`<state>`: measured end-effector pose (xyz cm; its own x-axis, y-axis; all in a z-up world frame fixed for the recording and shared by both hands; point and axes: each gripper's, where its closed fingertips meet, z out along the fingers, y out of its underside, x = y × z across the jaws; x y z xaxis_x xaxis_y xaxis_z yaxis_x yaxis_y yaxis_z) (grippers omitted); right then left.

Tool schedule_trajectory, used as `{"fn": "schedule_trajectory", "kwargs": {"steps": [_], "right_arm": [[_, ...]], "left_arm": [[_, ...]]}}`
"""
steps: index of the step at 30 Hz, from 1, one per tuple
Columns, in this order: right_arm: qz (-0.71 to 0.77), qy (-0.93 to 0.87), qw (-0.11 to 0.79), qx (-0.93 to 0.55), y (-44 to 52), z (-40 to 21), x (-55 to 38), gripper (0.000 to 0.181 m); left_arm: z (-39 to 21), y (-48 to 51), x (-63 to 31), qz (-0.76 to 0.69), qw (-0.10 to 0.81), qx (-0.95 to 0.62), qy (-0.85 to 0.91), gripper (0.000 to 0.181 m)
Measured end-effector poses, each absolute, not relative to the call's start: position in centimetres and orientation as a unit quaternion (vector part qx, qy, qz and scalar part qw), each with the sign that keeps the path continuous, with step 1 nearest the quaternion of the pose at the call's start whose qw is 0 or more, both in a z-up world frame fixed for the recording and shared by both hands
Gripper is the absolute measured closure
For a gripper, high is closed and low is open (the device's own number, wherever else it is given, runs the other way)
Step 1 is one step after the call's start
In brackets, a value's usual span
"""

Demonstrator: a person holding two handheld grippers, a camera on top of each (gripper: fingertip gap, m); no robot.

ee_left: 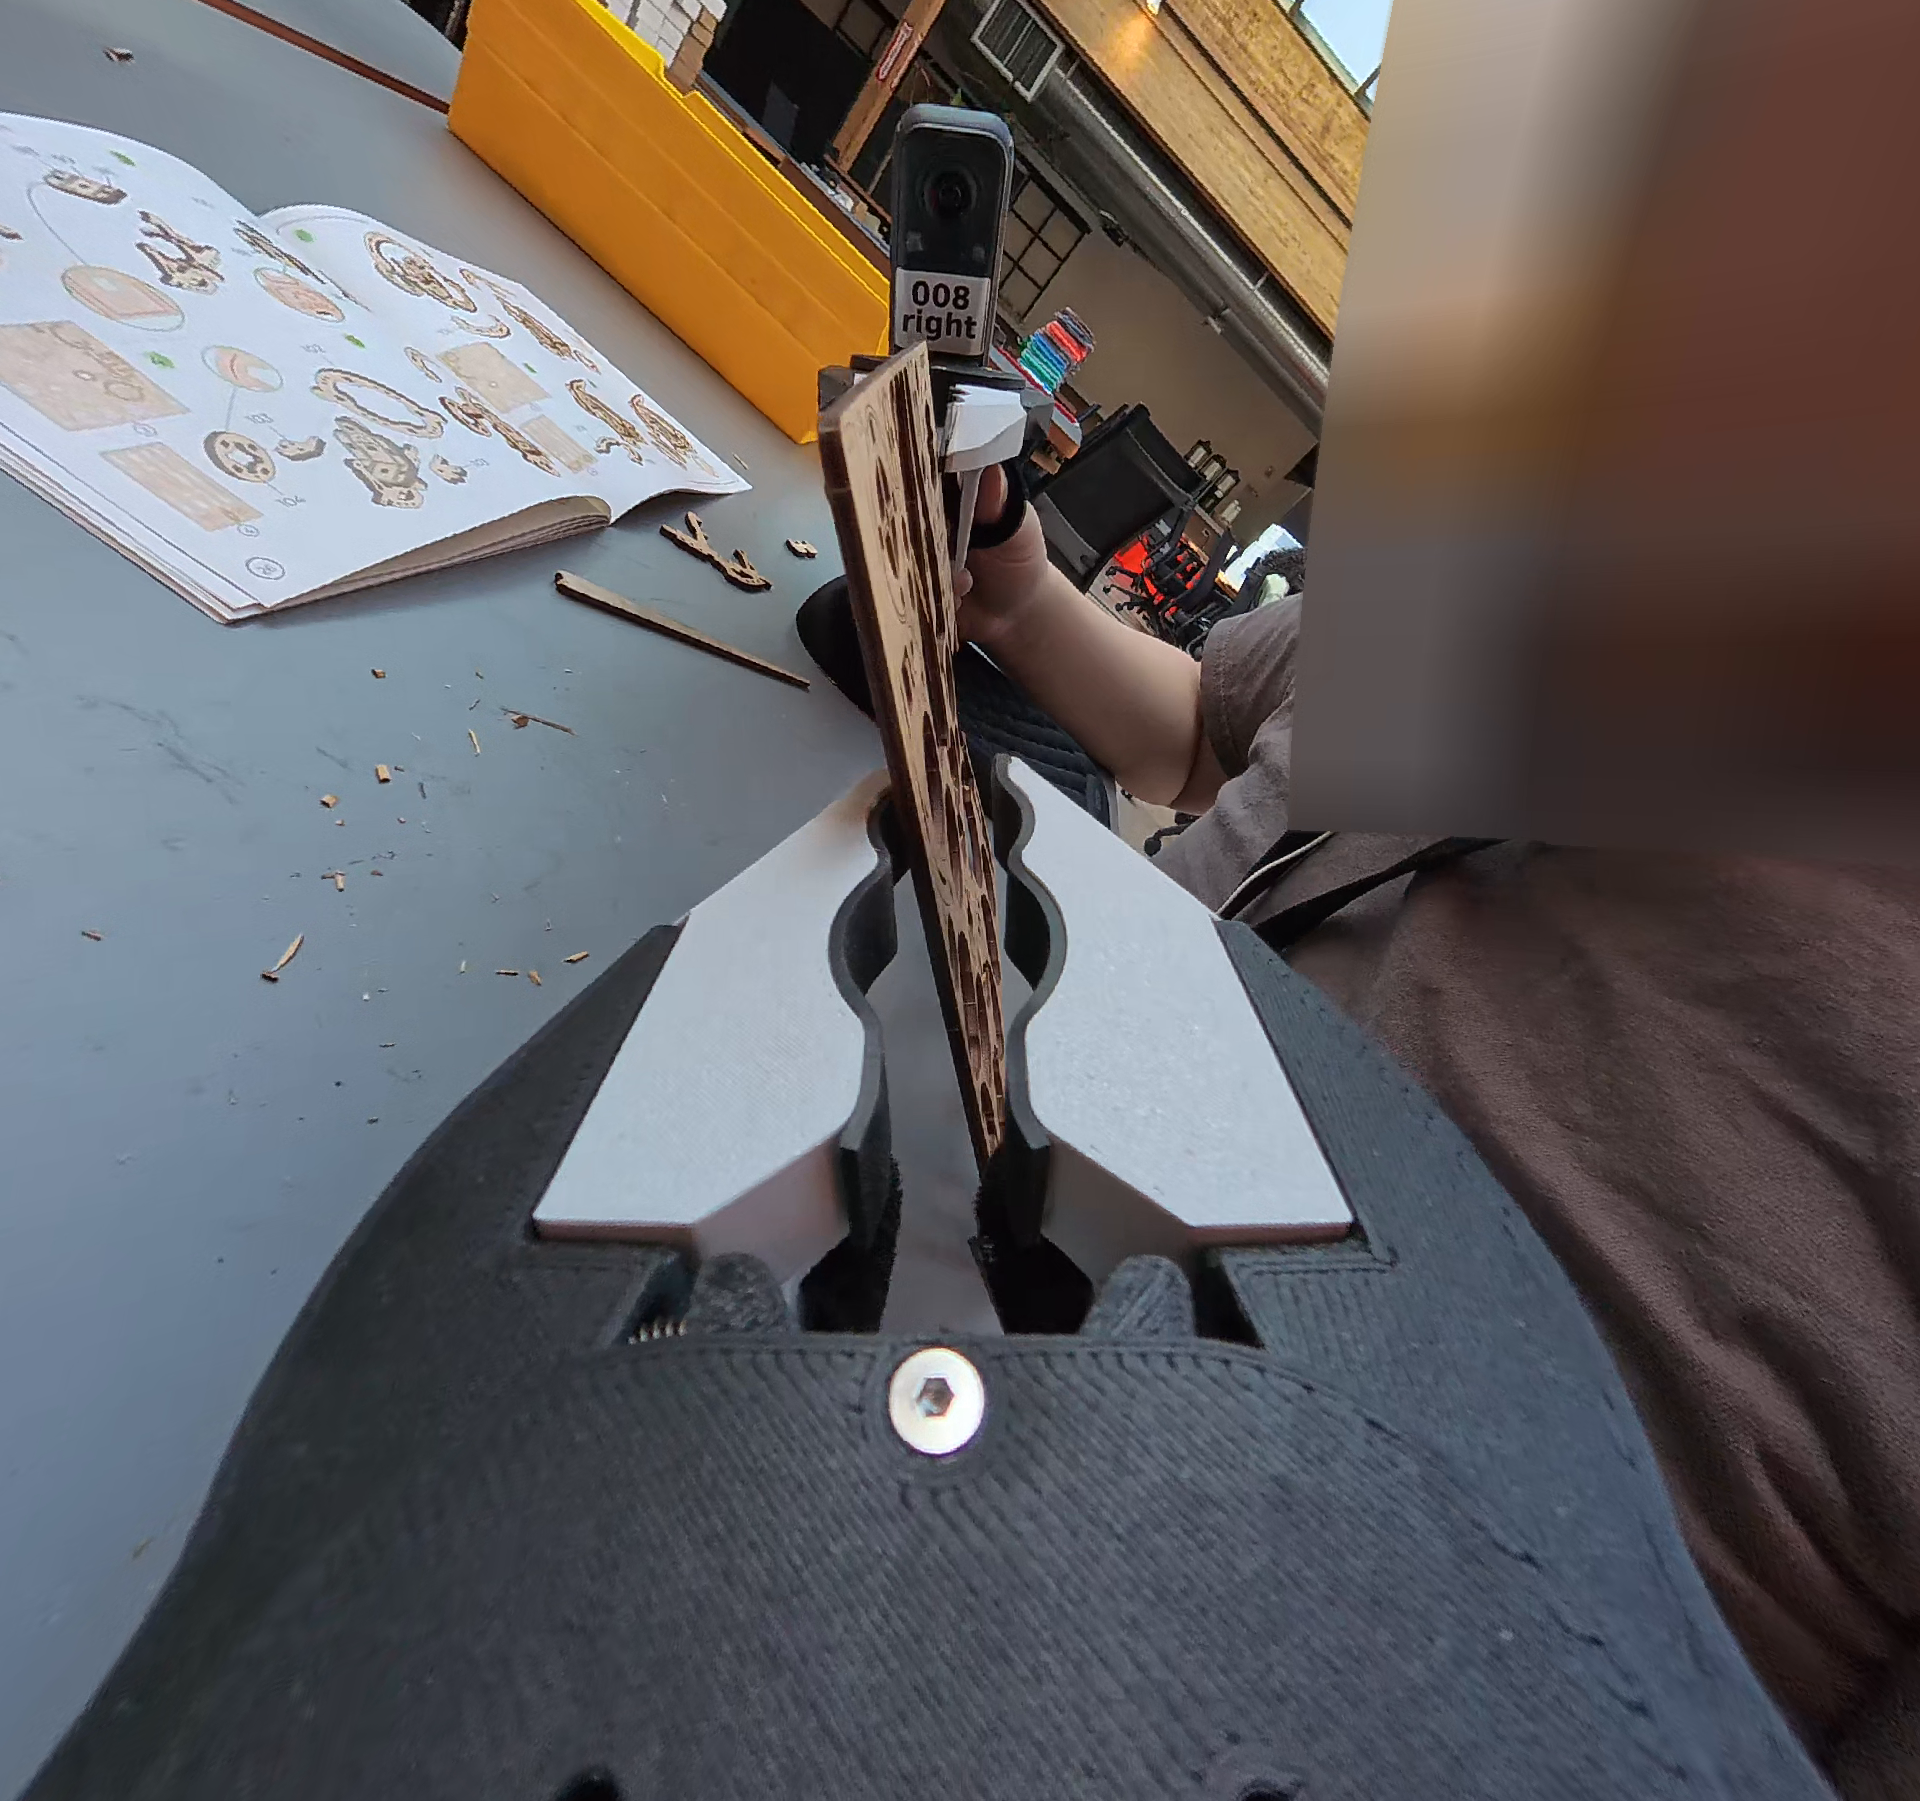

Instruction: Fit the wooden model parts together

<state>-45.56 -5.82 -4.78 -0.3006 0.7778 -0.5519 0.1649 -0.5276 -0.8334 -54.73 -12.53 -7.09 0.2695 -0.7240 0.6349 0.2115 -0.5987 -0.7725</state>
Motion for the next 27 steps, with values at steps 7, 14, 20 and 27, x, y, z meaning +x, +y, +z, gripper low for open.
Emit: {"fn": "schedule_trajectory", "kwargs": {"steps": [7, 14, 20, 27], "right_arm": [[0.682, -0.431, 0.221, -0.548, -5.85, -4.85, -45.59, 0.181], [0.682, -0.43, 0.219, -0.55, -5.79, -4.91, -45.62, 0.181], [0.68, -0.423, 0.214, -0.559, -5.55, -5.15, -45.74, 0.181], [0.675, -0.42, 0.213, -0.568, -5.38, -5.39, -45.83, 0.18]], "left_arm": [[-7.22, -12.41, -54.78, -0.571, 0.406, -0.689, 0.187, 0.181], [-7.41, -12.21, -54.88, -0.564, 0.407, -0.695, 0.183, 0.181], [-7.52, -11.91, -55.06, -0.565, 0.405, -0.698, 0.172, 0.181], [-7.34, -11.95, -55.28, -0.554, 0.419, -0.698, 0.172, 0.176]]}}
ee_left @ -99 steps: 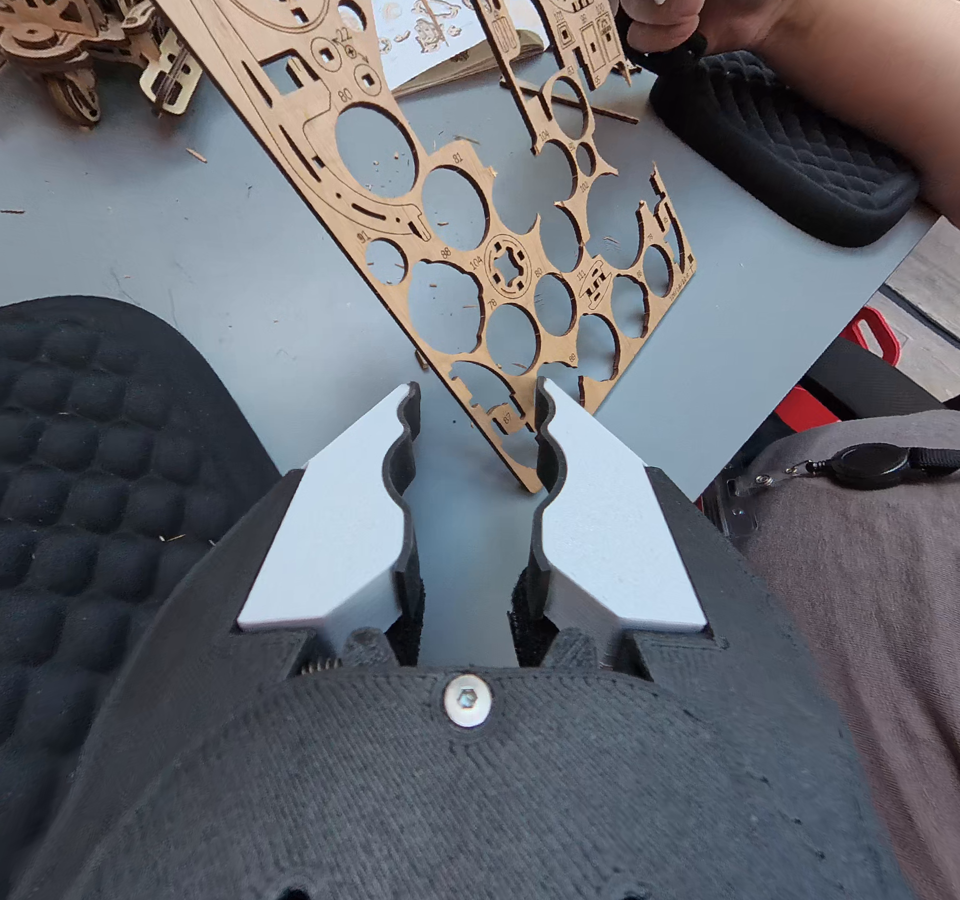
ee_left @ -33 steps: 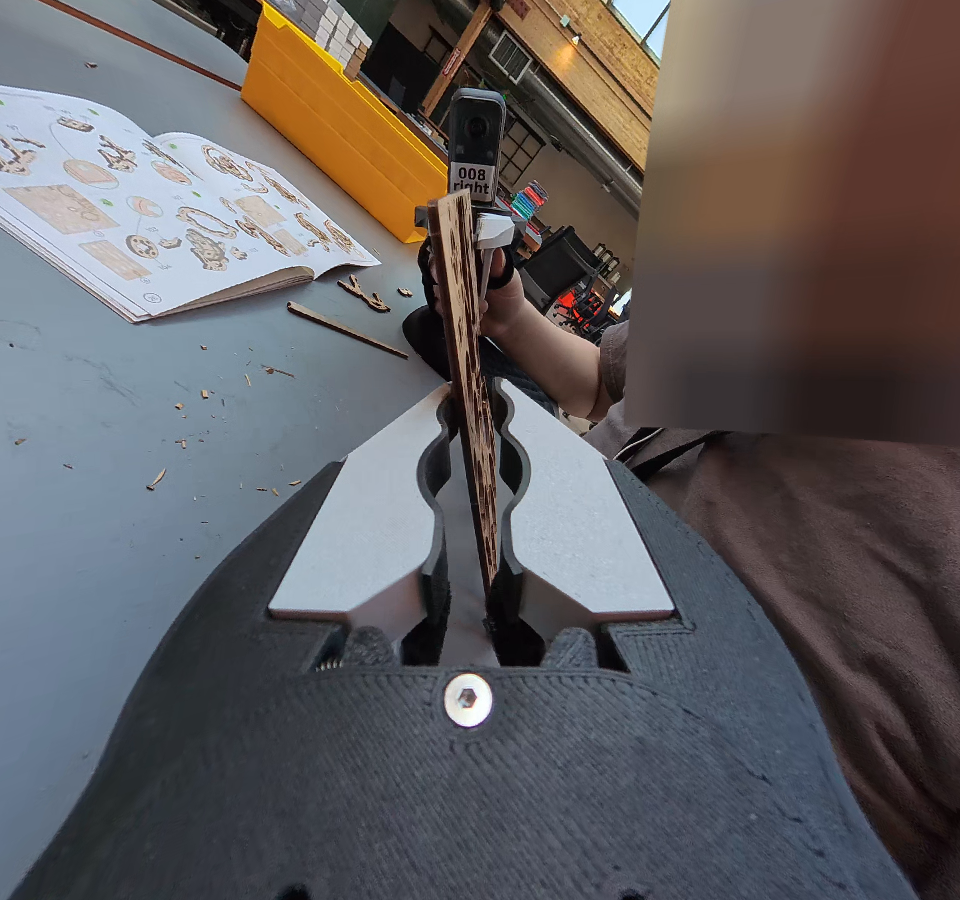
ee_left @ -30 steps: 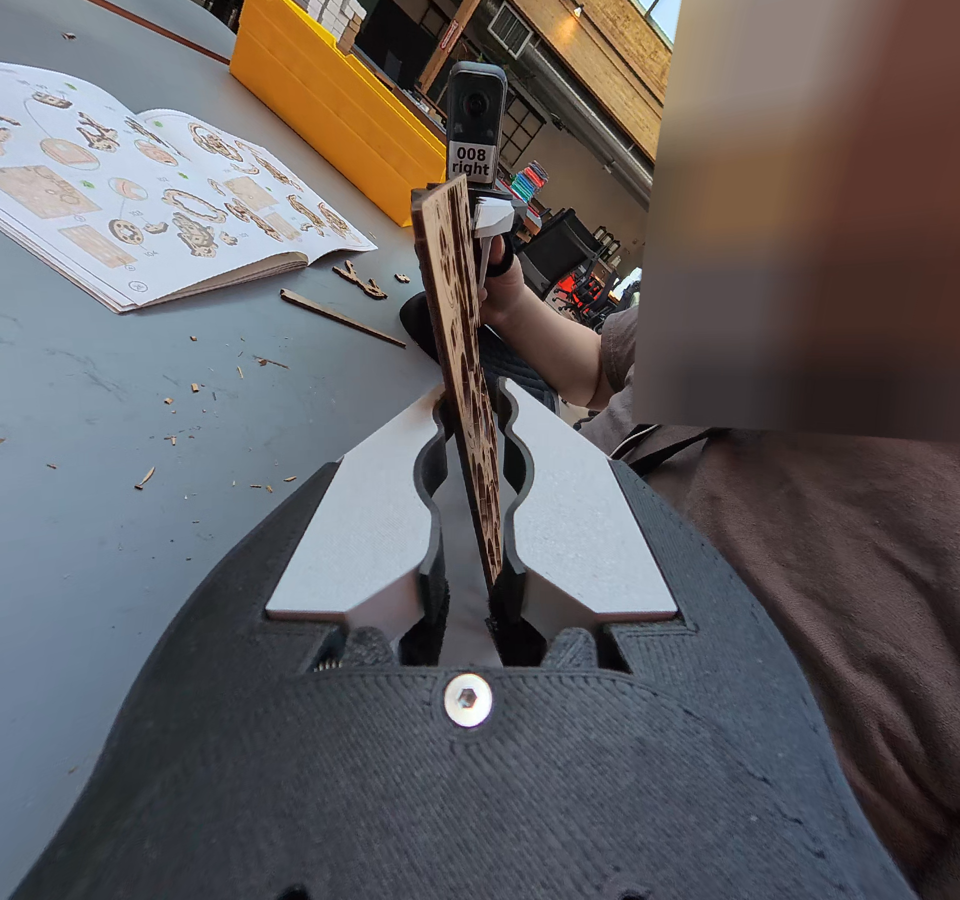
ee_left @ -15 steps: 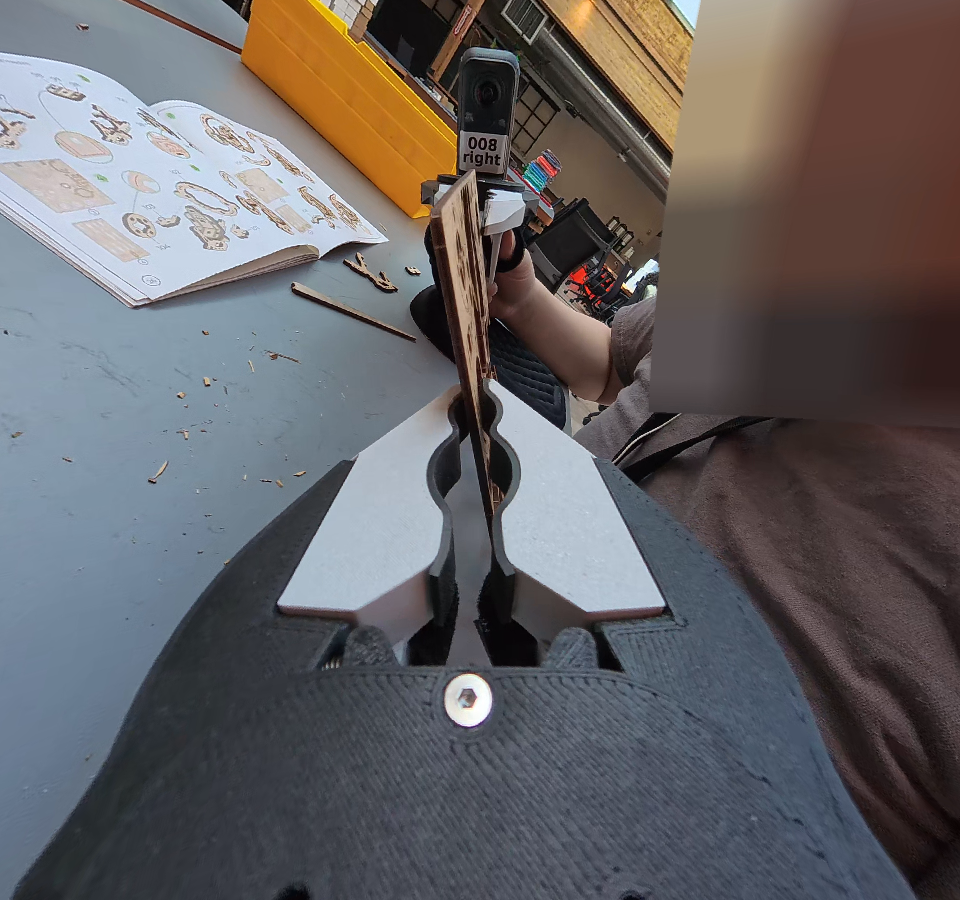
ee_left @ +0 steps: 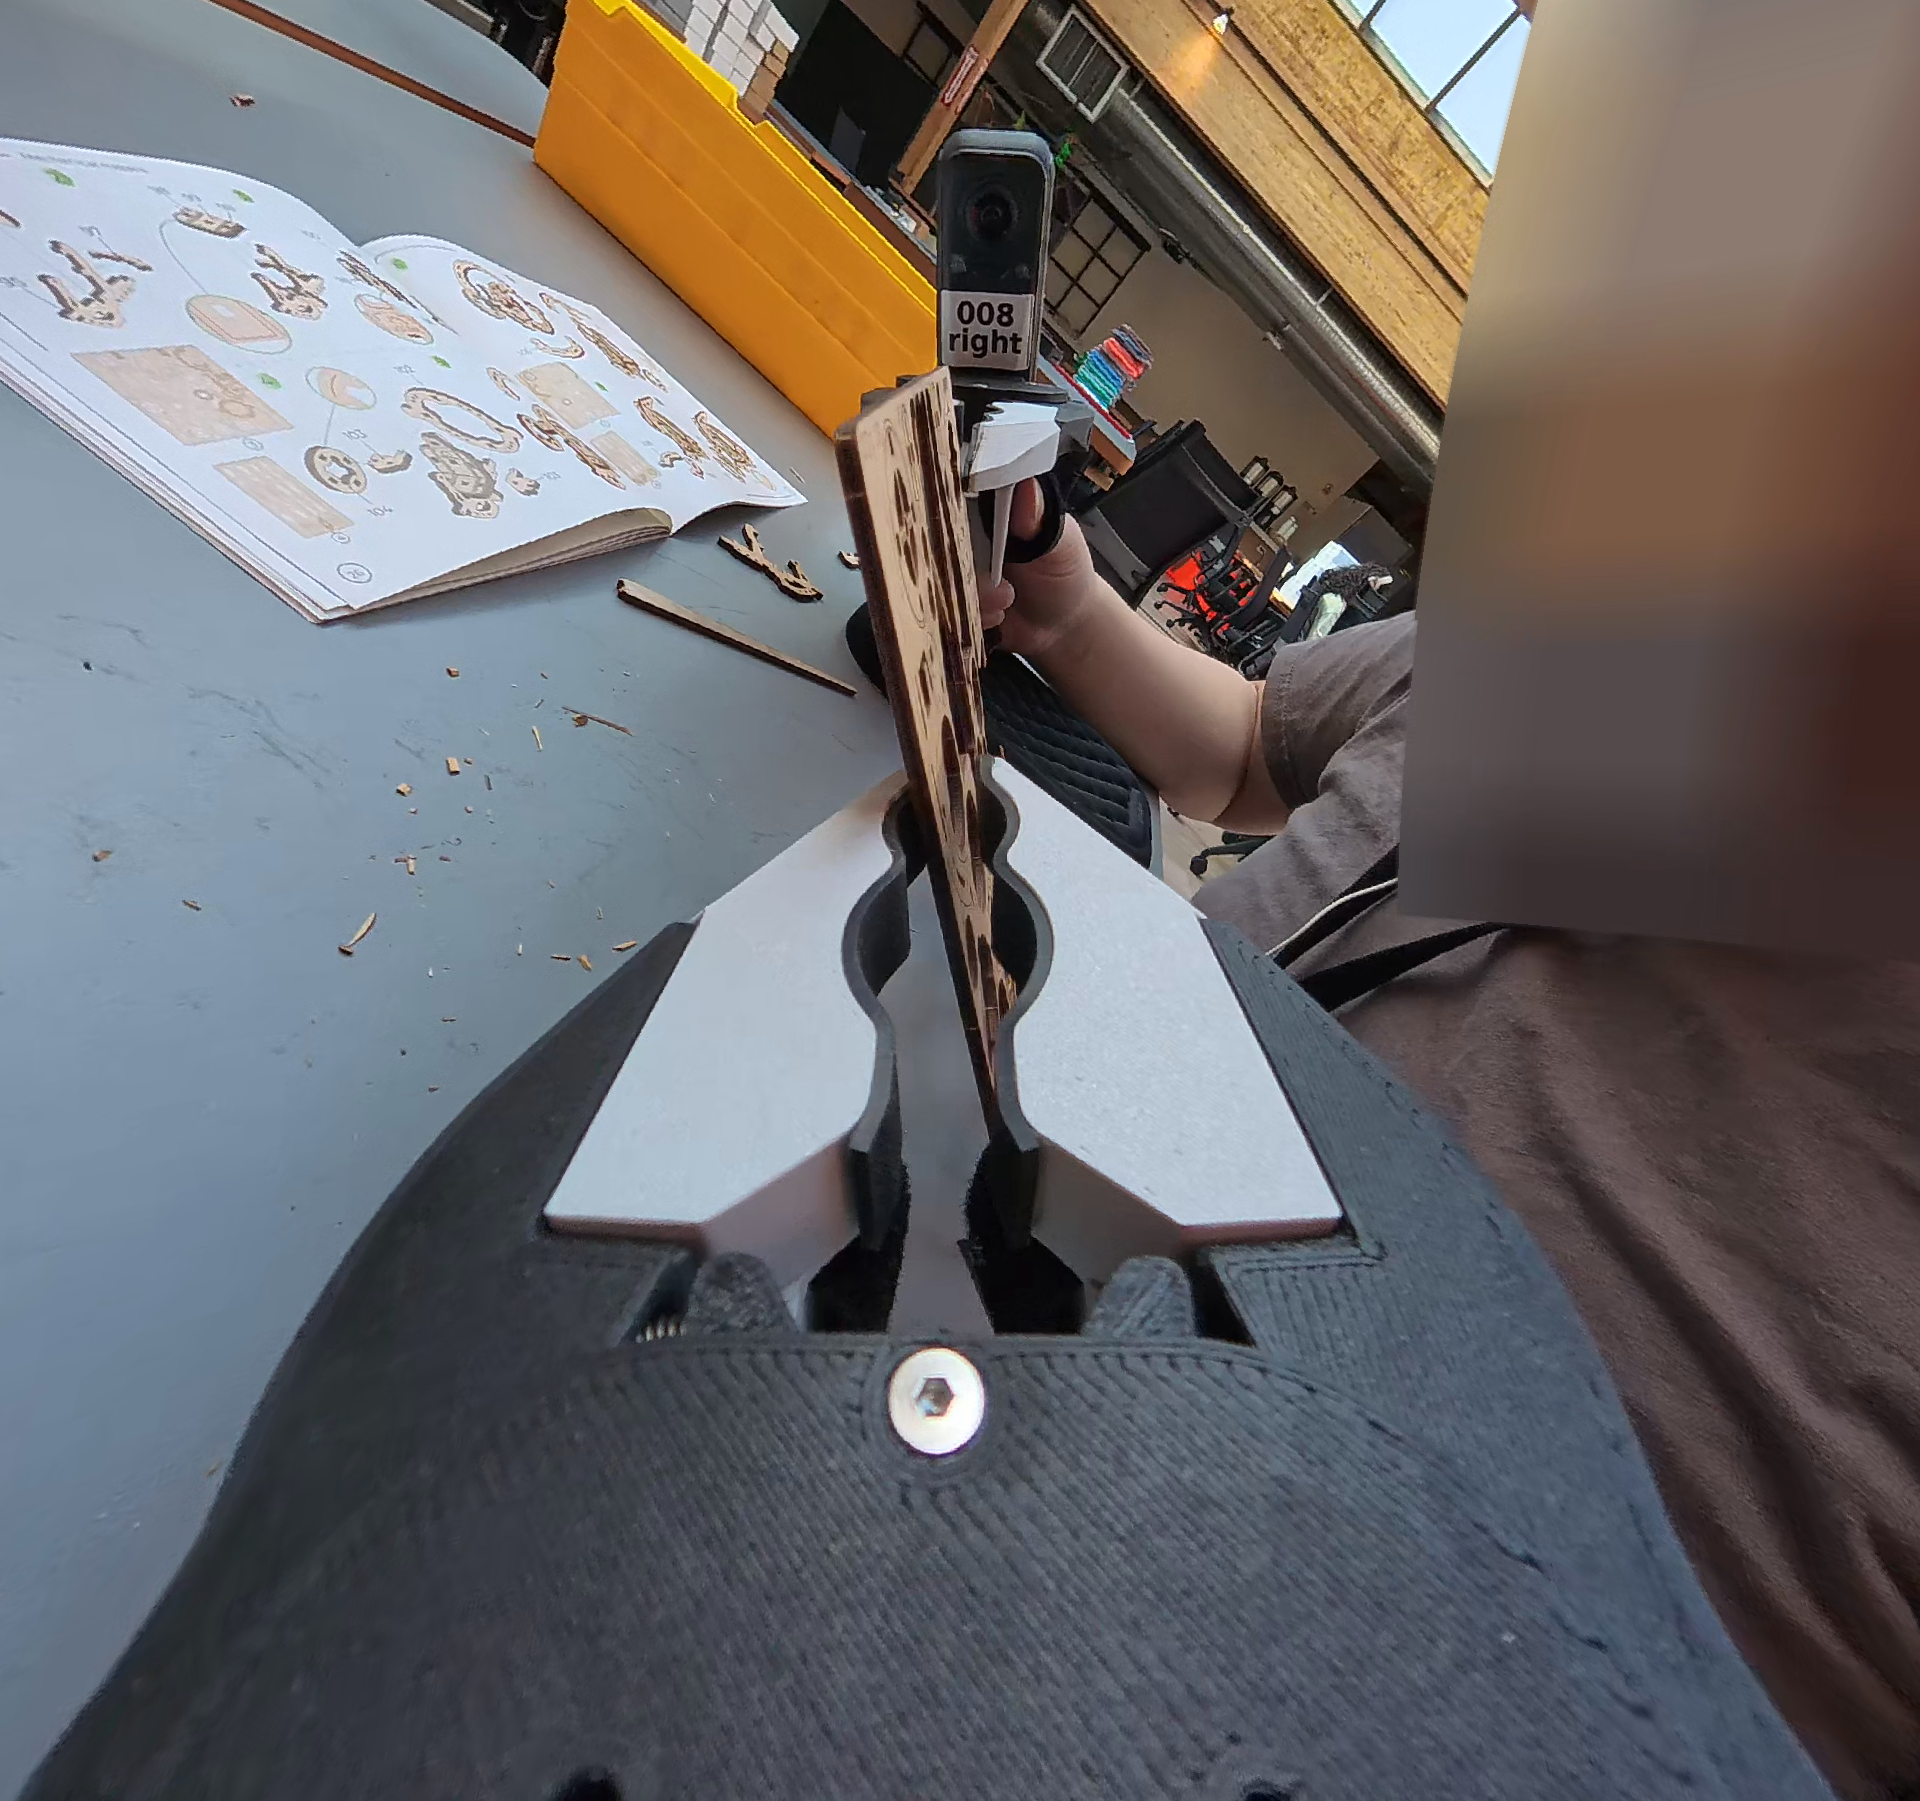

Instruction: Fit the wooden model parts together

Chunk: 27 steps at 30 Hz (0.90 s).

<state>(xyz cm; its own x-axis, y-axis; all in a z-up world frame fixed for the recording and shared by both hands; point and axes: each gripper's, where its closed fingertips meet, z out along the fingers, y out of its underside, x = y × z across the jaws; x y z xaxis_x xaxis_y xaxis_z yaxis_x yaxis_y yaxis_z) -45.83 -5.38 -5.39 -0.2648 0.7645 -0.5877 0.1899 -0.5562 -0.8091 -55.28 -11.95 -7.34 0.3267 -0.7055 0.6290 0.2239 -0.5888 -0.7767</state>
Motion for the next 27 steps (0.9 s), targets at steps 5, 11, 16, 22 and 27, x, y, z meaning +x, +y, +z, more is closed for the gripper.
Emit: {"fn": "schedule_trajectory", "kwargs": {"steps": [5, 11, 16, 22, 27], "right_arm": [[0.672, -0.421, 0.215, -0.57, -5.4, -5.5, -45.8, 0.18], [0.674, -0.418, 0.212, -0.571, -5.3, -5.5, -45.8, 0.181], [0.673, -0.418, 0.213, -0.572, -5.3, -5.5, -45.8, 0.181], [0.674, -0.417, 0.215, -0.571, -5.2, -5.5, -45.8, 0.18], [0.676, -0.413, 0.213, -0.572, -5.2, -5.5, -45.8, 0.181]], "left_arm": [[-7.0, -11.9, -55.8, -0.548, 0.439, -0.693, 0.16, 0.174], [-6.6, -12.1, -56.2, -0.536, 0.46, -0.69, 0.16, 0.173], [-6.2, -12.1, -56.7, -0.531, 0.477, -0.684, 0.153, 0.173], [-6.2, -12.2, -56.7, -0.522, 0.486, -0.684, 0.155, 0.174], [-5.9, -12.2, -57.0, -0.521, 0.495, -0.679, 0.15, 0.175]]}}
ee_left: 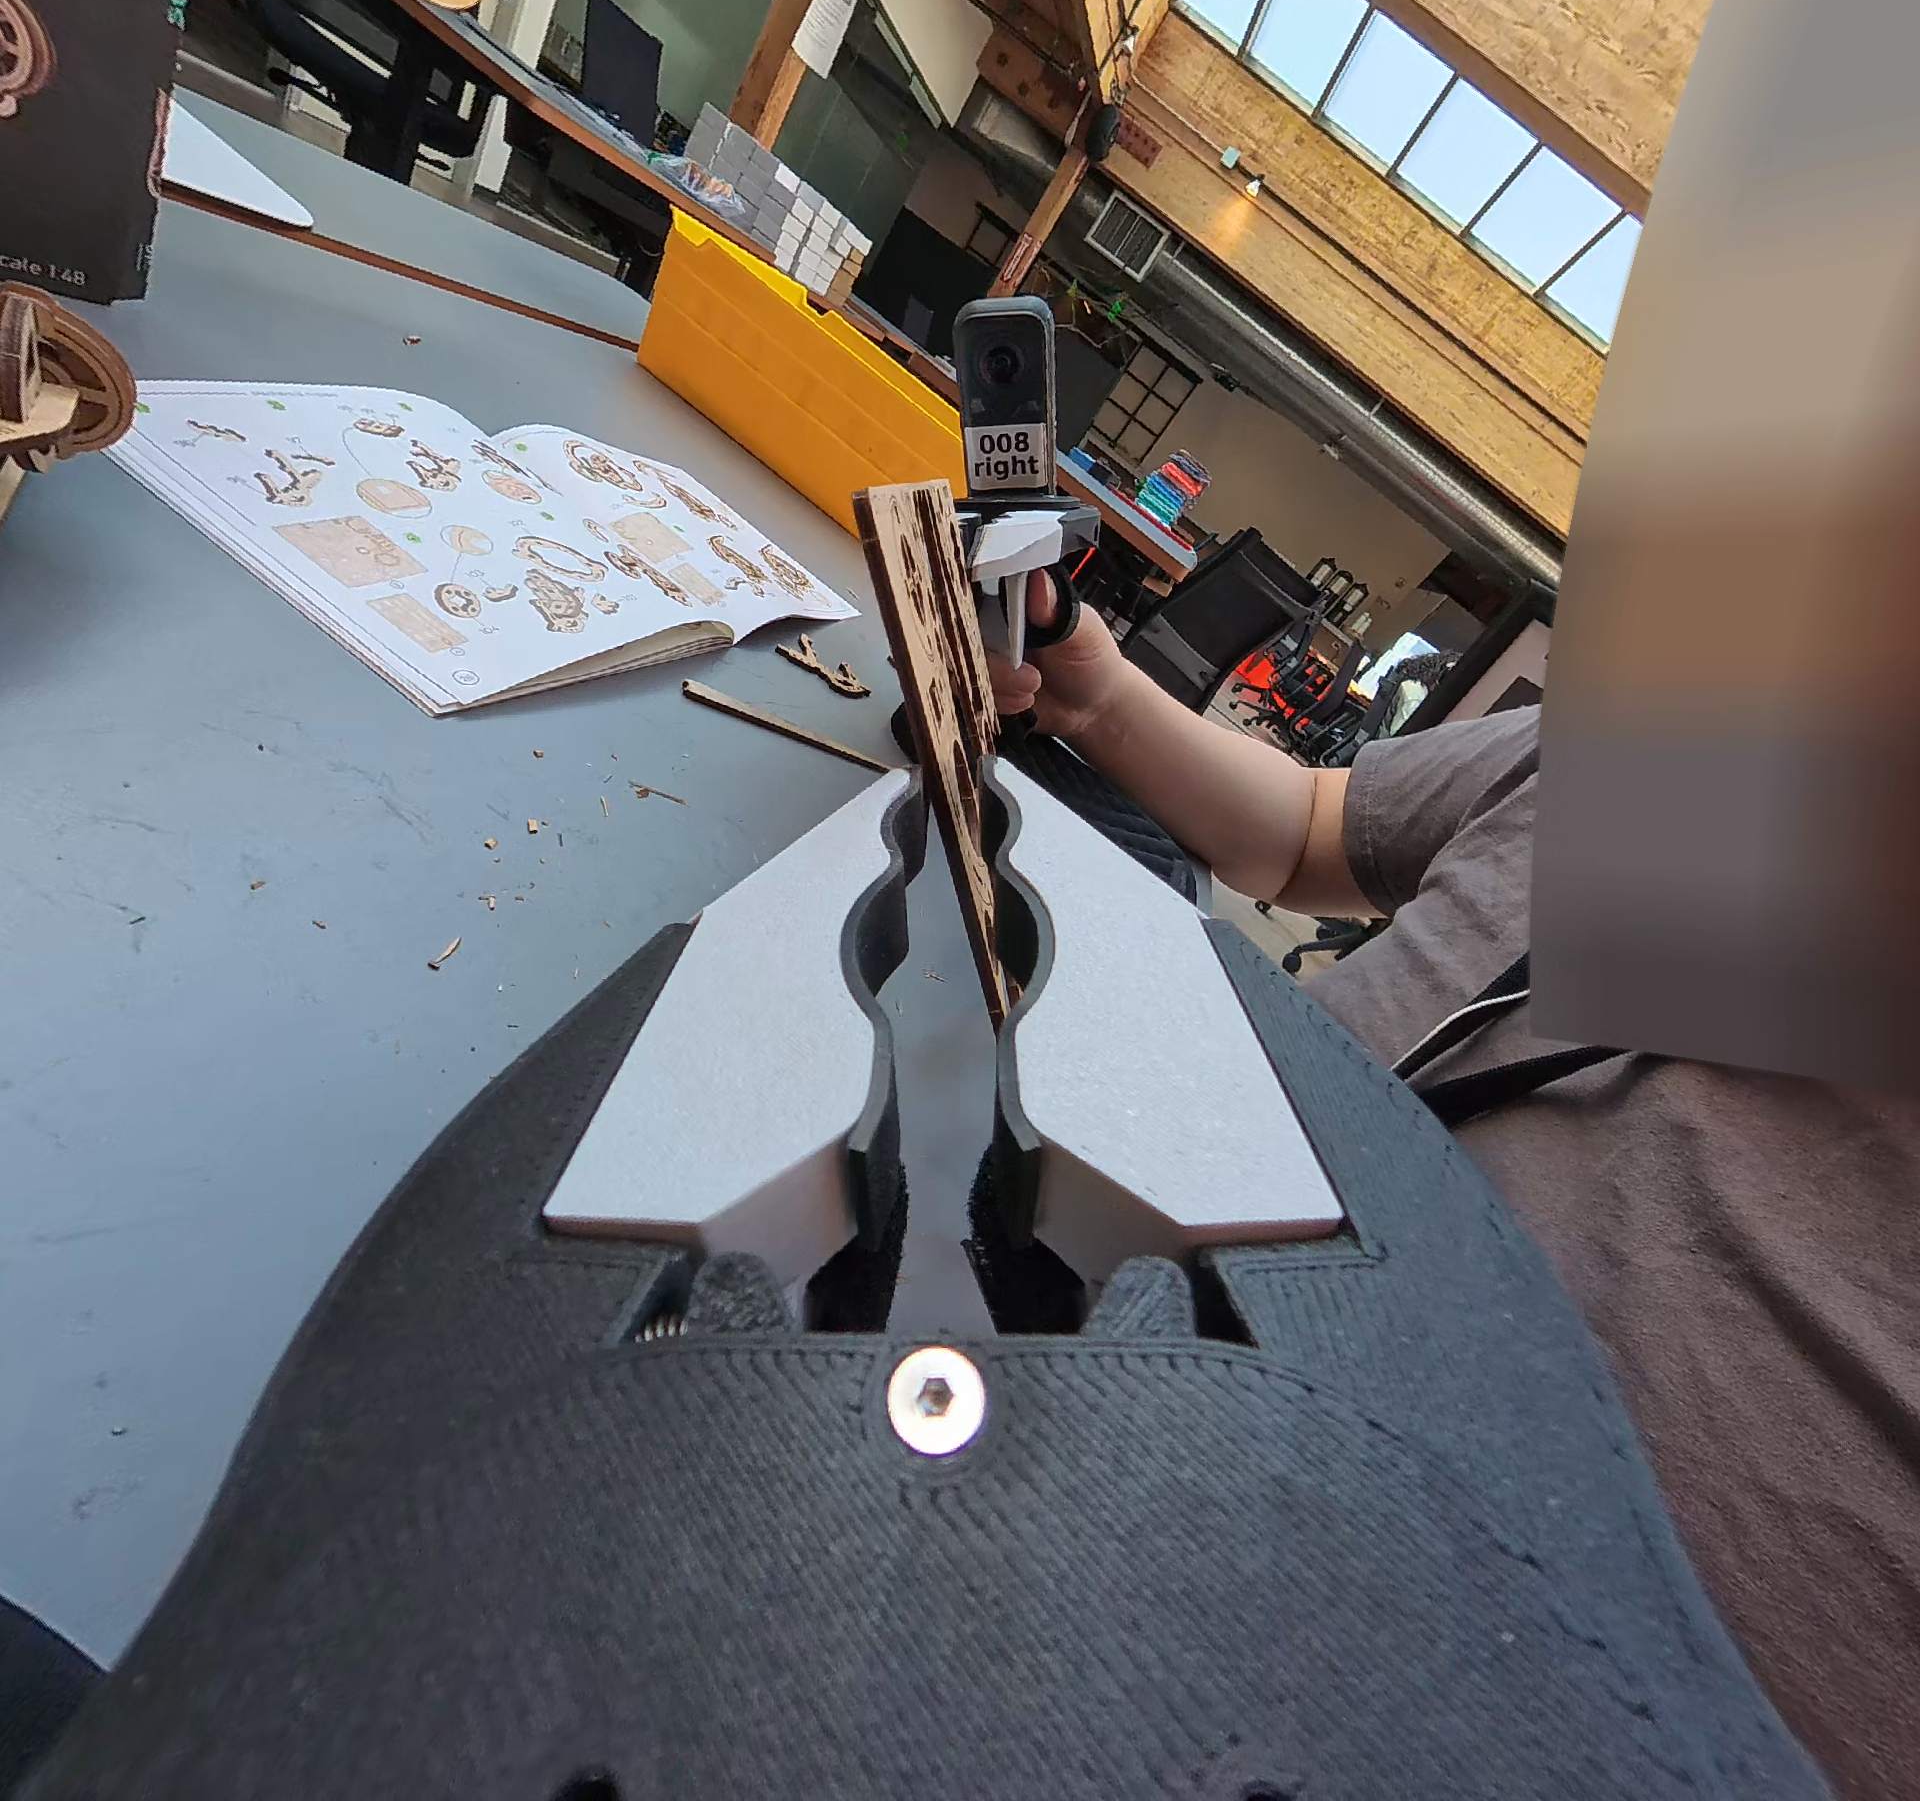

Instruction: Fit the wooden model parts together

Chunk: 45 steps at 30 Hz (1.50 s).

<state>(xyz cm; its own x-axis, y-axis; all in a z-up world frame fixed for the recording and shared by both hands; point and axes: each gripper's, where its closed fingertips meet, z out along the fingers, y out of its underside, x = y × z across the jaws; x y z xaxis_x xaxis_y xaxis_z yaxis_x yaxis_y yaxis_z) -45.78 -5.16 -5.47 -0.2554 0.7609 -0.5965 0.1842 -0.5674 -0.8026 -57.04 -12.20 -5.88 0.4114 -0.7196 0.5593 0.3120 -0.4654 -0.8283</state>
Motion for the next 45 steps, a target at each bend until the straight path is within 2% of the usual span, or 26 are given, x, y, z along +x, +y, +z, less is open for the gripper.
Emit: {"fn": "schedule_trajectory", "kwargs": {"steps": [45], "right_arm": [[0.674, -0.418, 0.211, -0.571, -5.29, -5.51, -45.76, 0.18]], "left_arm": [[-5.99, -12.25, -56.75, -0.534, 0.485, -0.677, 0.149, 0.173]]}}
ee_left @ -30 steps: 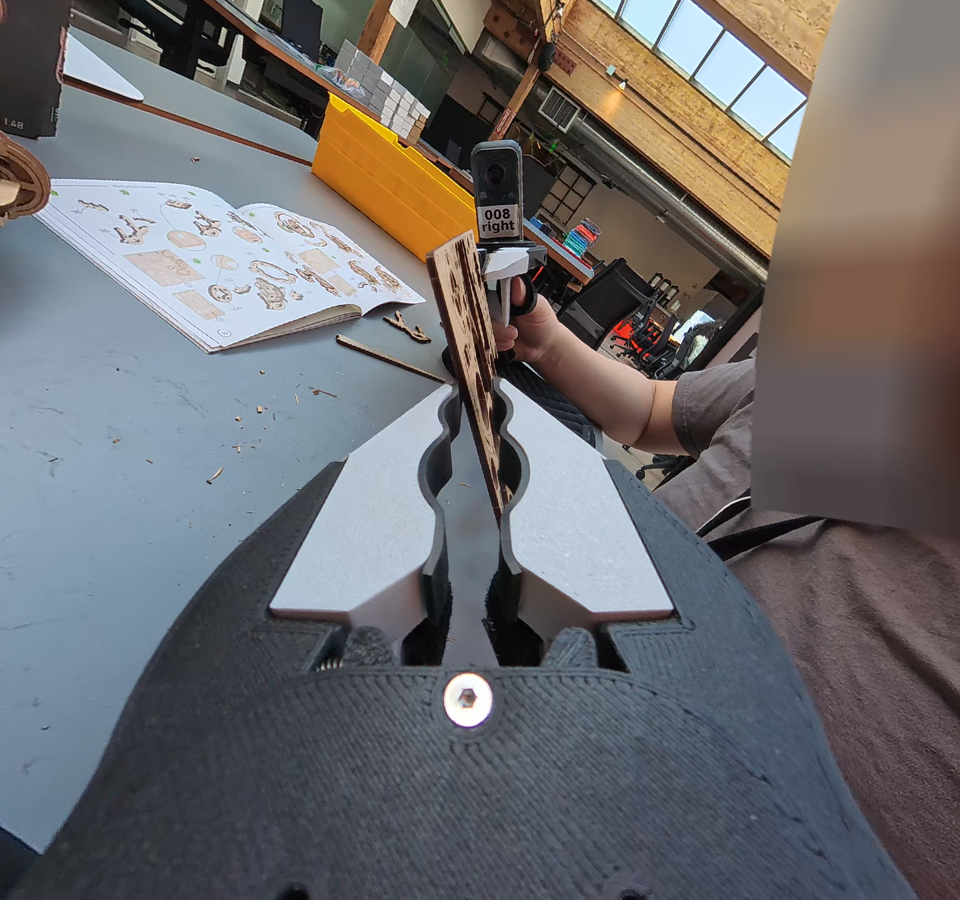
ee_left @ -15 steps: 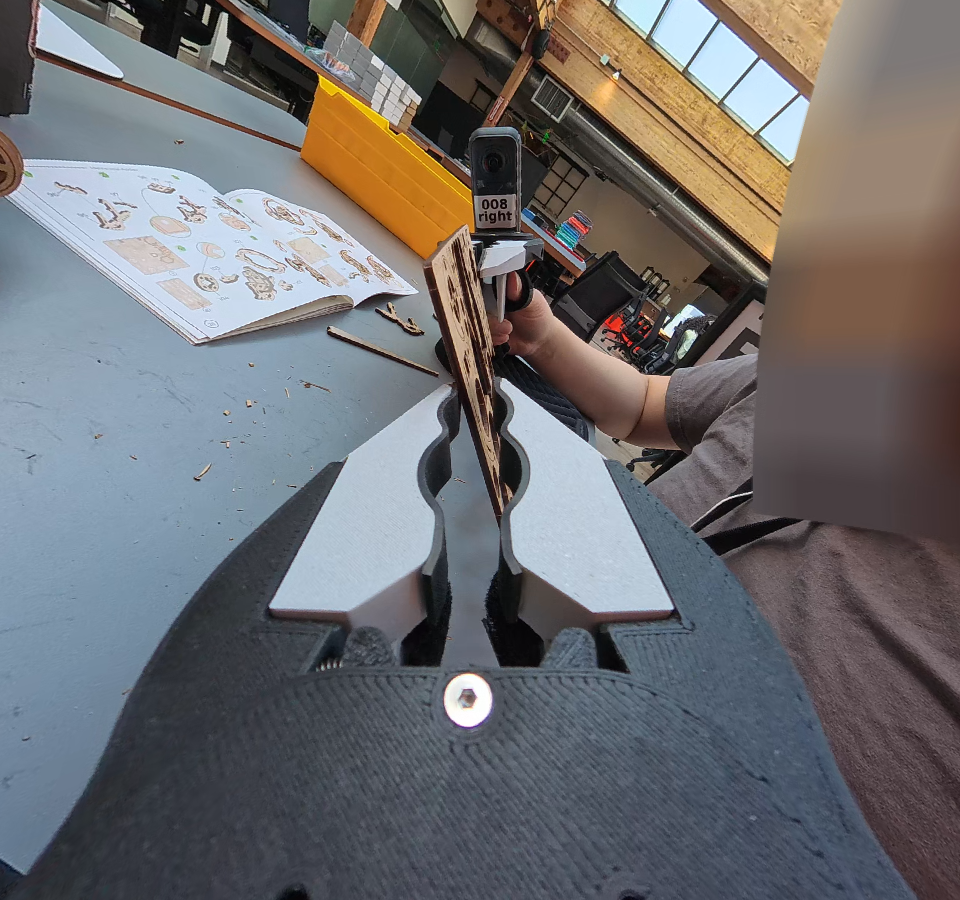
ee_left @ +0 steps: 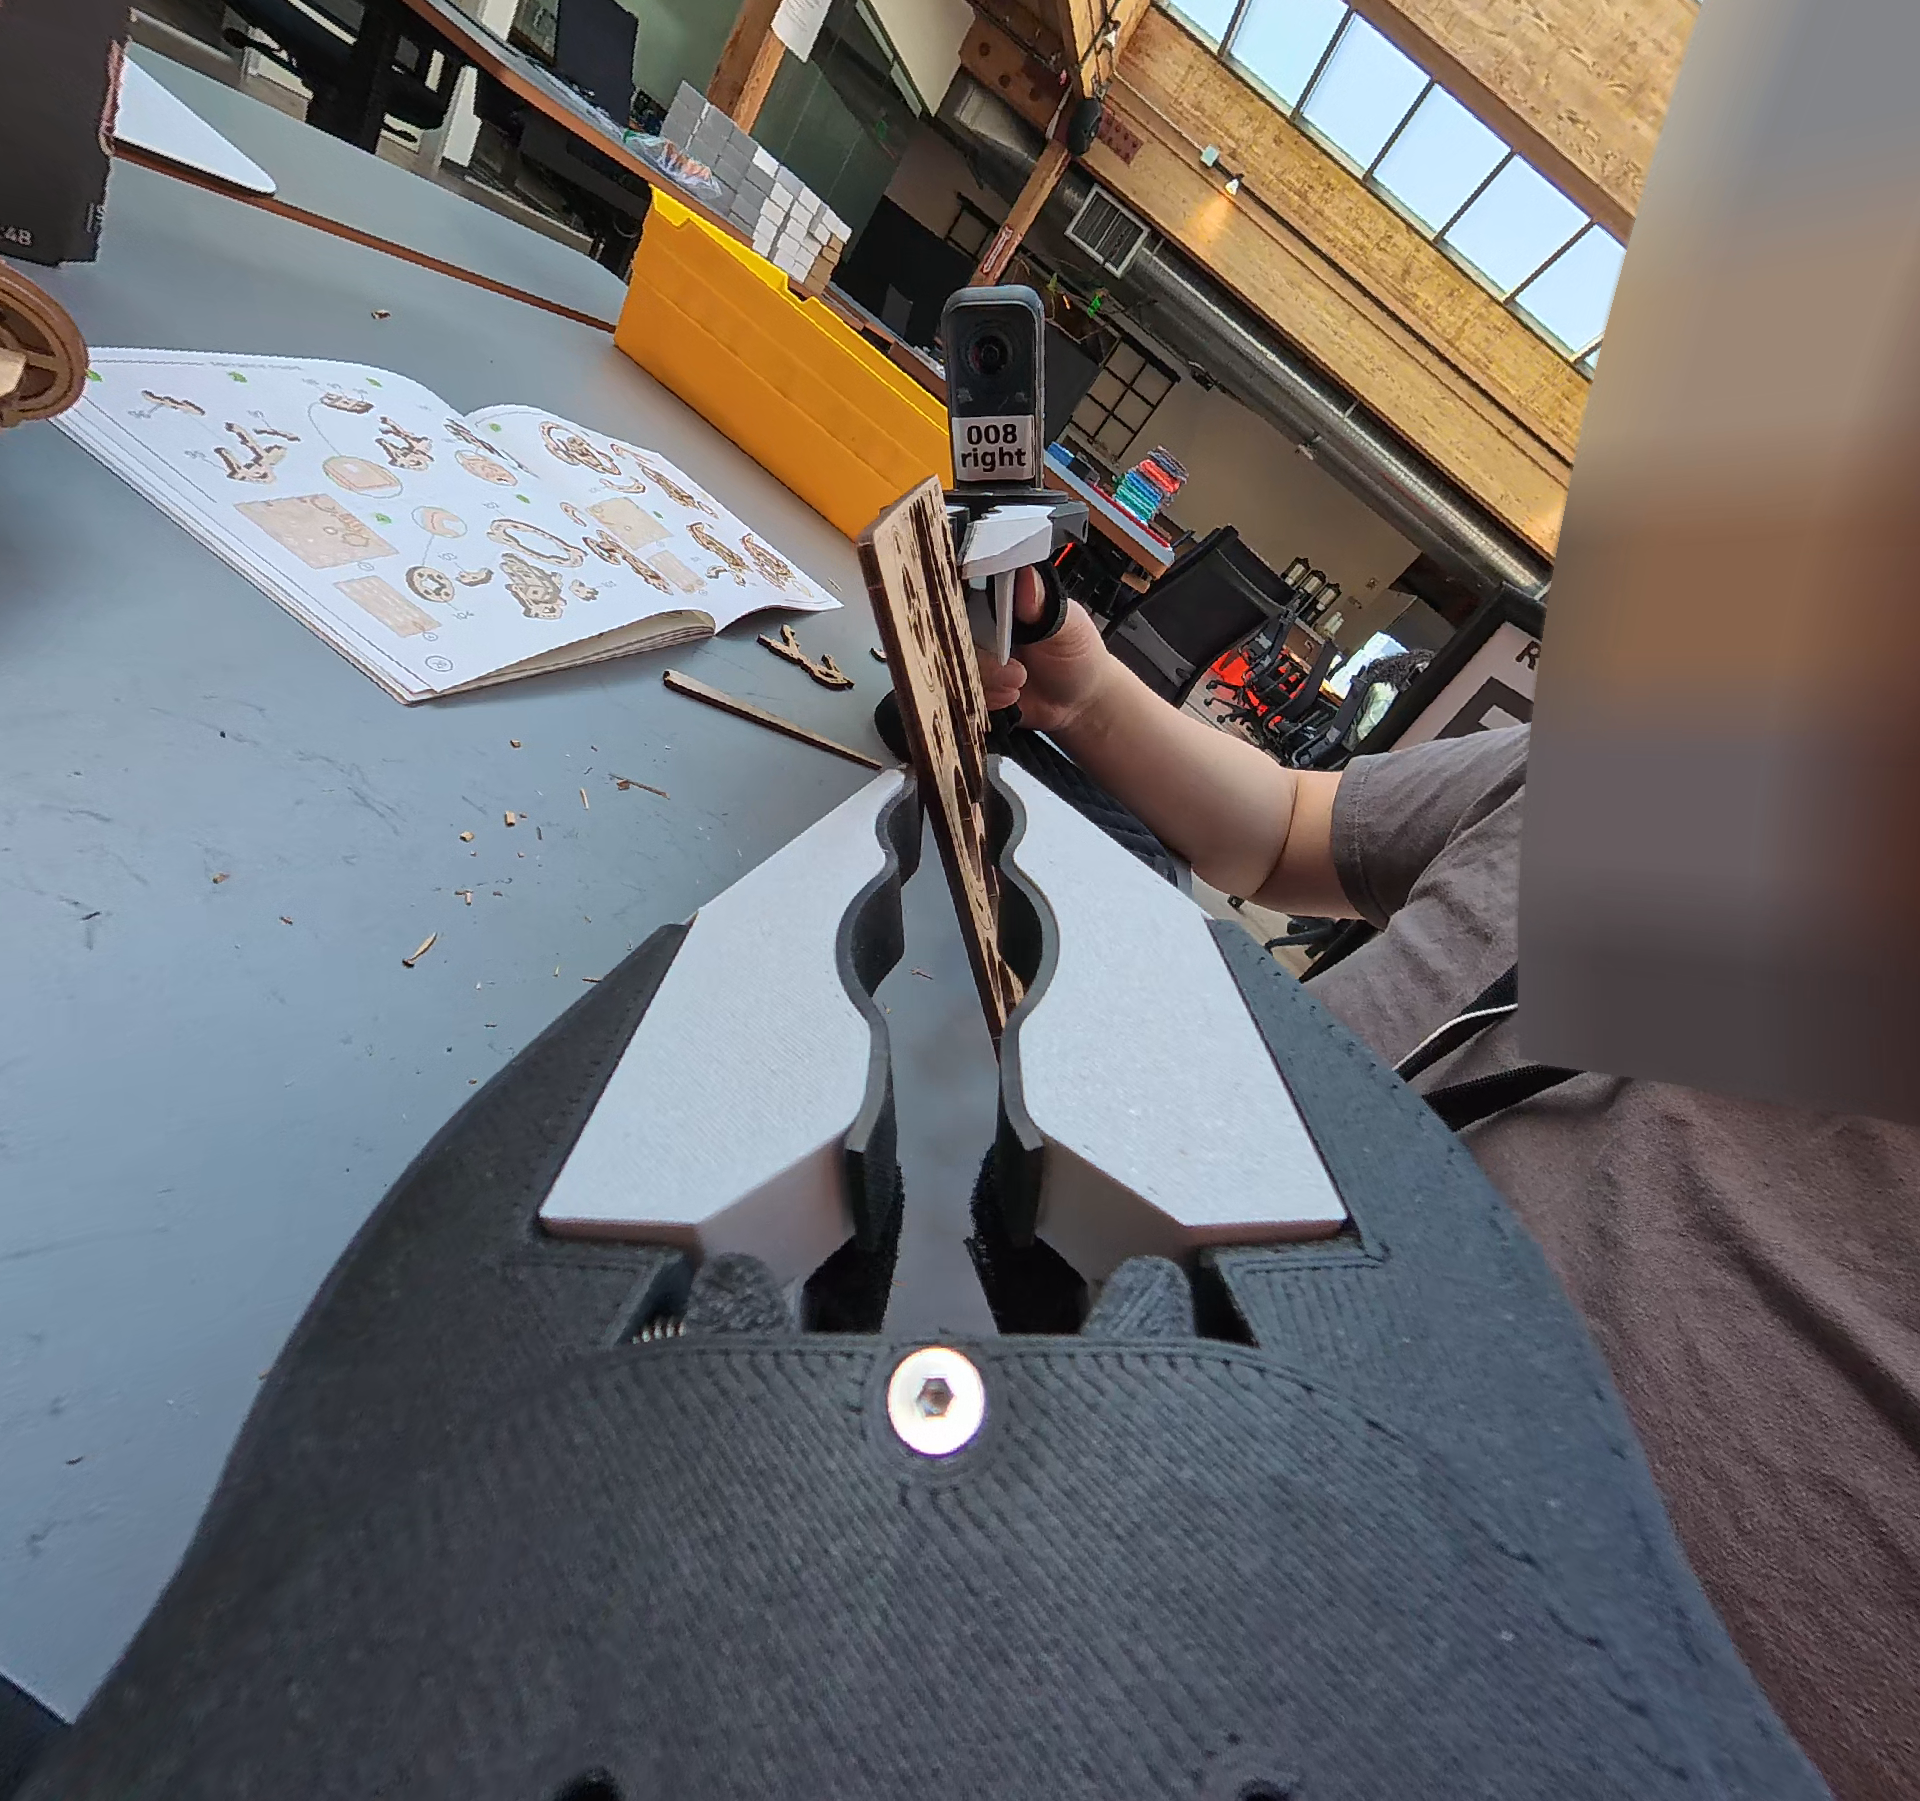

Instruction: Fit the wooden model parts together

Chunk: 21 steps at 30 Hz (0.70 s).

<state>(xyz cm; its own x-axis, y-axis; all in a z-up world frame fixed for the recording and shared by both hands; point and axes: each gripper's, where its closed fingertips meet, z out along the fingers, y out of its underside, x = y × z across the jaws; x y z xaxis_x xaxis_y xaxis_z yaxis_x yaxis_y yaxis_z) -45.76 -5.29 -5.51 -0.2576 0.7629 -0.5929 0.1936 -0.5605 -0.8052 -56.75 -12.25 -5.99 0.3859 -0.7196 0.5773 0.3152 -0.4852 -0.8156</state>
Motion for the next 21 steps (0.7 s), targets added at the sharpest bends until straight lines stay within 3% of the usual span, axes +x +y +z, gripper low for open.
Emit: {"fn": "schedule_trajectory", "kwargs": {"steps": [21], "right_arm": [[0.665, -0.433, 0.21, -0.571, -5.74, -5.76, -45.94, 0.18]], "left_arm": [[-6.22, -12.13, -56.26, -0.528, 0.477, -0.683, 0.161, 0.179]]}}
